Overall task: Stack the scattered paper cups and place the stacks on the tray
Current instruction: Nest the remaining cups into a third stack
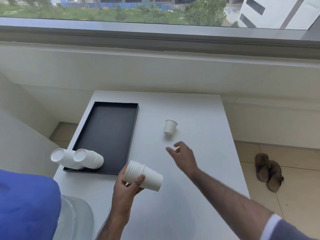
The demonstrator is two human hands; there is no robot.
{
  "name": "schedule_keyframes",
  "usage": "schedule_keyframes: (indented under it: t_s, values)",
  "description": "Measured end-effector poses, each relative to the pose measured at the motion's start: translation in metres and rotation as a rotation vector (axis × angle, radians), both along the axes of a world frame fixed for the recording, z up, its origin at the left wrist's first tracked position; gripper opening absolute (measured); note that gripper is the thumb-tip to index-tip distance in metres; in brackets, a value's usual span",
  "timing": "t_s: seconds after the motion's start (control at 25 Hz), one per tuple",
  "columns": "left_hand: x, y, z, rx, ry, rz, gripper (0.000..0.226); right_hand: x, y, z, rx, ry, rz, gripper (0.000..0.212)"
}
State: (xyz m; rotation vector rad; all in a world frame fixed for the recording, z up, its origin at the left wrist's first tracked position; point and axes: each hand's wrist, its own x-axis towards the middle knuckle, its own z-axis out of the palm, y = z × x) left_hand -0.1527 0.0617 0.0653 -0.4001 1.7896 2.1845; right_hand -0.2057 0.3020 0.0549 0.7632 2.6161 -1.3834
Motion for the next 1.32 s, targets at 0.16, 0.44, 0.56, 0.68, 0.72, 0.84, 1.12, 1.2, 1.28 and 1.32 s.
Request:
schedule_keyframes:
  t_s: [0.16, 0.44, 0.56, 0.68, 0.72, 0.84, 1.12, 1.2, 1.28, 1.32]
  values:
    - [-0.008, -0.017, -0.006, -0.053, 0.018, 0.015, 0.095, -0.077, 0.016, -0.030, -0.134, -0.103, -0.365, 0.067]
    - [-0.011, -0.030, -0.025, -0.139, 0.016, 0.007, 0.095, -0.160, 0.040, -0.069, 0.091, -0.285, -0.441, 0.082]
    - [-0.008, -0.034, -0.032, -0.149, -0.005, 0.010, 0.098, -0.168, 0.051, -0.084, 0.211, -0.353, -0.341, 0.074]
    - [-0.006, -0.037, -0.035, -0.140, -0.019, 0.034, 0.096, -0.153, 0.052, -0.090, 0.256, -0.299, -0.190, 0.077]
    - [-0.007, -0.038, -0.033, -0.127, -0.020, 0.044, 0.095, -0.139, 0.049, -0.088, 0.240, -0.258, -0.117, 0.083]
    - [-0.011, -0.038, -0.029, -0.086, -0.016, 0.065, 0.087, -0.068, 0.027, -0.069, 0.119, -0.135, 0.162, 0.097]
    - [-0.017, -0.021, 0.001, -0.008, 0.023, 0.070, 0.081, 0.090, -0.012, 0.006, 0.093, -0.014, 0.455, 0.075]
    - [-0.010, -0.009, 0.012, 0.003, 0.049, 0.020, 0.084, 0.106, -0.014, 0.027, 0.048, 0.014, 0.416, 0.067]
    - [0.002, 0.005, 0.024, 0.001, 0.056, -0.029, 0.092, 0.117, -0.015, 0.046, 0.026, 0.037, 0.388, 0.070]
    - [0.008, 0.010, 0.030, -0.001, 0.058, -0.043, 0.095, 0.122, -0.014, 0.054, 0.034, 0.043, 0.385, 0.072]
